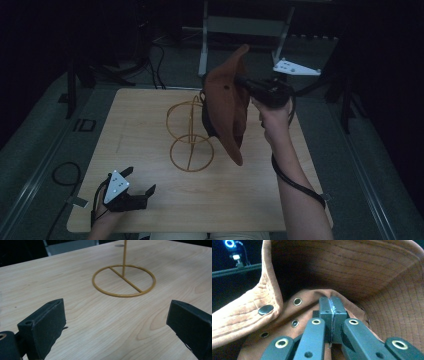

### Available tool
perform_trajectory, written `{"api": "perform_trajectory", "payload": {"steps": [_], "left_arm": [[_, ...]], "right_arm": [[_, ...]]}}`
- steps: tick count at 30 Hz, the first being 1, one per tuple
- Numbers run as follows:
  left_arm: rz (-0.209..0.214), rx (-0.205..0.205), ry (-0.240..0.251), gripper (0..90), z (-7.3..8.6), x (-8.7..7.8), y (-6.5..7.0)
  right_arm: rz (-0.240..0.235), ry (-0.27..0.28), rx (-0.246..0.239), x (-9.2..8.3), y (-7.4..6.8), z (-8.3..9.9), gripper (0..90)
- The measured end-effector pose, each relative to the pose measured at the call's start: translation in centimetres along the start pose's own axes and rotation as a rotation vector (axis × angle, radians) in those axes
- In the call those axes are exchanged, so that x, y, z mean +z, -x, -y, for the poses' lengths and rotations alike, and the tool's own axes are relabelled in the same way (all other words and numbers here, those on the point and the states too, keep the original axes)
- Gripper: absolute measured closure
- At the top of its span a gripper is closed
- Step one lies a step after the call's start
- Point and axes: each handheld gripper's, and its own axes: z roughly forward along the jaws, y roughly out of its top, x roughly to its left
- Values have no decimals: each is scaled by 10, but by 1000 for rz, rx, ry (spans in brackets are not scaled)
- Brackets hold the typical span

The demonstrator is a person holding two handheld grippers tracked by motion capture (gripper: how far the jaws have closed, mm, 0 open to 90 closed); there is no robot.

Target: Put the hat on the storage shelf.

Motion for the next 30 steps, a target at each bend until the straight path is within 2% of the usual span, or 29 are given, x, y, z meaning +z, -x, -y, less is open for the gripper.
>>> {"api": "perform_trajectory", "payload": {"steps": [6,7,8,9,12,15,18,22,30], "left_arm": [[-10,-16,2,30,3,0,-4],[-11,-17,0,30,3,0,-4],[-13,-16,0,30,4,0,-4],[-11,-19,3,30,4,0,-4],[-16,-9,0,30,6,-2,-5],[-21,-45,18,31,7,-7,-9],[-25,-52,15,31,9,-8,-11],[-23,-51,15,31,9,-8,-11],[-17,-50,7,31,11,-6,-11]], "right_arm": [[-41,-80,-16,39,-14,3,900],[-41,-80,-16,39,-14,3,900],[-53,-114,-12,52,-16,6,900],[-53,-114,-12,52,-16,6,900],[-64,-157,-14,68,-19,10,900],[-79,-207,-11,84,-21,16,900],[-81,-260,-6,99,-22,23,900],[-87,-303,2,113,-22,30,900],[-93,-327,2,125,-24,37,899]]}}
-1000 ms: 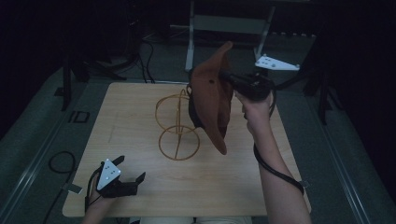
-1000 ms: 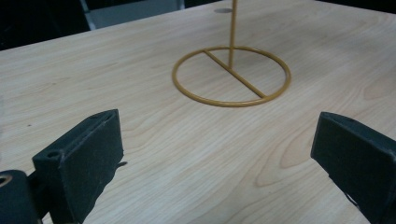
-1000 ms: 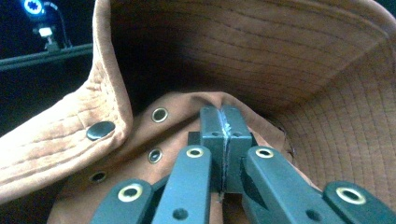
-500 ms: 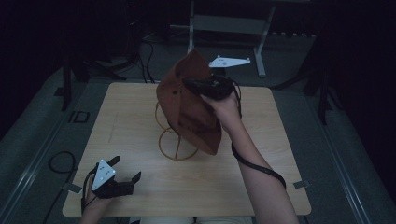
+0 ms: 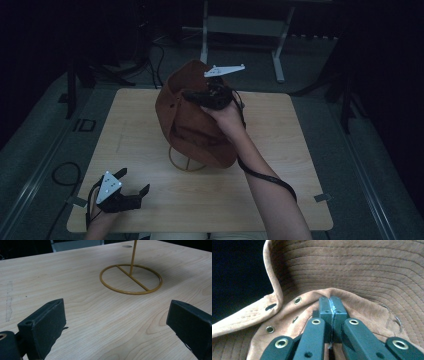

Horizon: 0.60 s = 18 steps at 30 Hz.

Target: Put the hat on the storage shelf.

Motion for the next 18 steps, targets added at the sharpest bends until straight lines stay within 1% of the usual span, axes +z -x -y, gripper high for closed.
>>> {"api": "perform_trajectory", "payload": {"steps": [2,4,6,9,10,11,12,14,18], "left_arm": [[5,0,0,31,0,0,0],[6,5,1,31,0,1,1],[7,5,-1,31,0,1,2],[10,1,2,31,0,1,2],[11,0,2,31,0,1,1],[11,-2,3,31,0,1,1],[11,-3,4,31,0,1,1],[9,-2,3,31,0,0,1],[12,0,0,31,1,1,1]], "right_arm": [[9,-10,-16,3,-3,0,898],[5,-10,-16,5,-3,0,891],[0,-13,-15,6,-3,0,861],[-19,-14,-13,11,-4,0,668],[-20,-14,-18,13,-4,-1,642],[-12,-24,-26,16,-7,-1,547],[-12,-24,-26,16,-7,-1,547],[-19,-28,-31,18,-9,-2,487],[-12,-26,-36,15,-11,-3,399]]}}
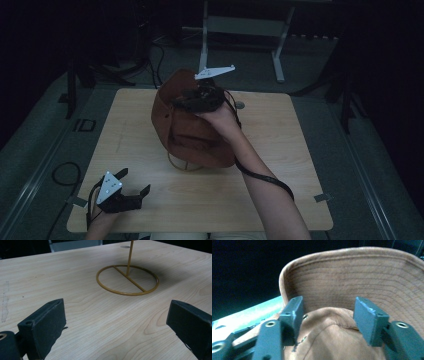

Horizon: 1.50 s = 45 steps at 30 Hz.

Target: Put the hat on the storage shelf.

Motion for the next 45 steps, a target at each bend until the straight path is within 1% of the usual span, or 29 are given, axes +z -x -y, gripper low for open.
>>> {"api": "perform_trajectory", "payload": {"steps": [2,3,5,6,8,12,13,15,18,19,20,29,32,35,39,40,45], "left_arm": [[1,-4,0,31,0,0,0],[0,-3,-1,31,0,0,0],[1,-6,1,31,0,1,0],[0,-6,1,31,0,1,0],[1,-8,3,31,0,1,0],[0,-7,1,31,0,2,0],[1,-7,3,31,0,2,0],[1,-7,-1,31,0,2,0],[-1,-7,0,31,0,2,0],[0,-8,2,31,0,2,0],[-1,-9,1,31,0,1,0],[-2,-3,-5,31,0,3,1],[0,-4,-6,31,0,4,2],[1,1,-10,31,0,5,2],[1,4,-12,31,0,7,4],[1,4,-12,31,0,7,4],[-3,2,-16,31,0,8,4]], "right_arm": [[15,9,-12,-4,-2,-1,379],[17,8,-12,-6,-2,-1,348],[18,8,-11,-7,-3,-1,336],[24,2,-26,-10,-2,0,299],[22,16,-28,-13,-1,1,296],[25,25,-14,-18,0,4,269],[20,29,-19,-20,0,5,260],[32,37,-24,-24,1,8,238],[39,71,-15,-32,2,12,185],[37,67,-7,-35,3,13,159],[46,52,-13,-37,4,15,141],[75,33,-70,-55,7,38,144],[88,28,-76,-61,10,45,145],[96,28,-70,-67,13,53,145],[121,39,-61,-75,17,62,145],[121,39,-61,-75,17,62,145],[145,40,-48,-88,25,78,147]]}}
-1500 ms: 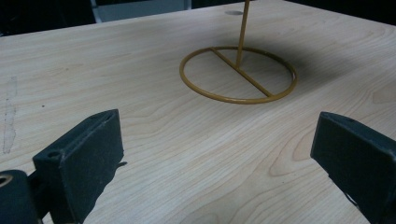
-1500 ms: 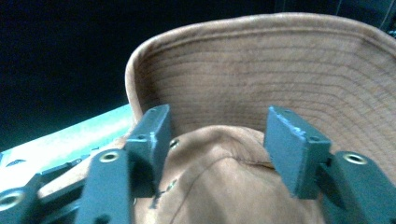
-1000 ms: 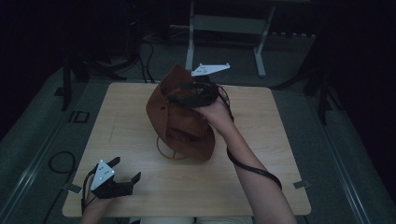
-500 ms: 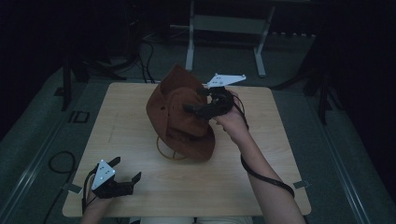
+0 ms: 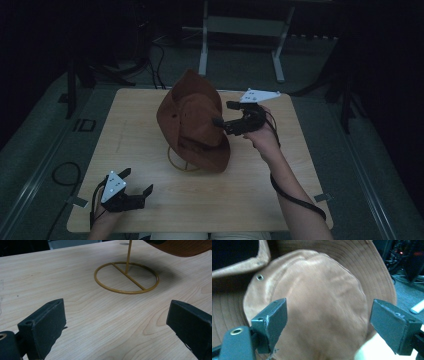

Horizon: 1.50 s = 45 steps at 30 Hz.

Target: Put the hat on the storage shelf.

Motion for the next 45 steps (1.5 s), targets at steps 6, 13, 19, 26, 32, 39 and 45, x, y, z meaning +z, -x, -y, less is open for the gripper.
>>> {"api": "perform_trajectory", "payload": {"steps": [6,13,19,26,32,39,45], "left_arm": [[0,-3,0,31,0,0,0],[1,-2,-2,31,0,1,0],[1,-3,-5,31,0,2,0],[2,-1,-9,31,0,3,1],[1,-1,-10,31,0,2,1],[-1,1,-11,31,0,3,1],[-1,0,-11,31,0,3,1]], "right_arm": [[16,-4,19,-11,6,19,147],[58,-22,16,-20,10,44,153],[62,-28,35,-27,13,65,153],[91,-58,68,-39,18,100,153],[106,-69,68,-46,18,122,153],[105,-82,61,-49,16,150,152],[99,-114,72,-51,13,171,144]]}}
